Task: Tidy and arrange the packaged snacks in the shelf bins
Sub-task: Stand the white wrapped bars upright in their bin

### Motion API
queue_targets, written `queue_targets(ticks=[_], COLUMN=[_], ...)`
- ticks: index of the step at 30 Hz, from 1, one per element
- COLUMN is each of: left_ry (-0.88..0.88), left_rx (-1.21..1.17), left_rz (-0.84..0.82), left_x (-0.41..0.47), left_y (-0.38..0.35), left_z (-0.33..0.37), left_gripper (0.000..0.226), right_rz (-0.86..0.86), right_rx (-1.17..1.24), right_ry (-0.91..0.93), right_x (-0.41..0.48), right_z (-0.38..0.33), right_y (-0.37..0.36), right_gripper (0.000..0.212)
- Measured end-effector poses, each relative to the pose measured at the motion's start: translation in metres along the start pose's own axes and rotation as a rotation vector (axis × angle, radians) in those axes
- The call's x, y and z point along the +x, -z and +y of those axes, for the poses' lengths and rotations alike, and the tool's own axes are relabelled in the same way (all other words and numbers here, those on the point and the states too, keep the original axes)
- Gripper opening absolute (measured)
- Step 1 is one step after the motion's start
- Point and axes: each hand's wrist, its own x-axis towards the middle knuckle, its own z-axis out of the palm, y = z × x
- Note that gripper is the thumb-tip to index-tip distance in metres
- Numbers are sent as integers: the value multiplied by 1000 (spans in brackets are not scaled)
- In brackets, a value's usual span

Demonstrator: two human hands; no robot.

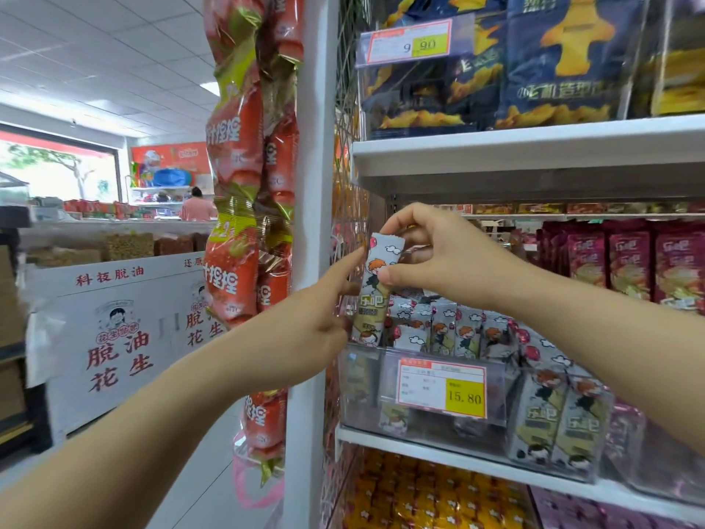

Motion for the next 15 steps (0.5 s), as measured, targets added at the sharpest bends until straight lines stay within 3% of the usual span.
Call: queue_targets(ticks=[6,11,15], left_ry=[-36,-85,-126], left_rx=[-4,11,38], left_rz=[1,39,72], left_x=[3,2,0], left_y=[-2,-6,-9], left_z=[-4,-11,-17], left_gripper=[87,75,63], right_rz=[22,-70,-133], right_rx=[-115,-307,-480], right_ry=[34,12,81], right_x=[0,-10,-12], right_z=[4,18,25], right_y=[-3,-21,-31], right_gripper=[36,36,11])
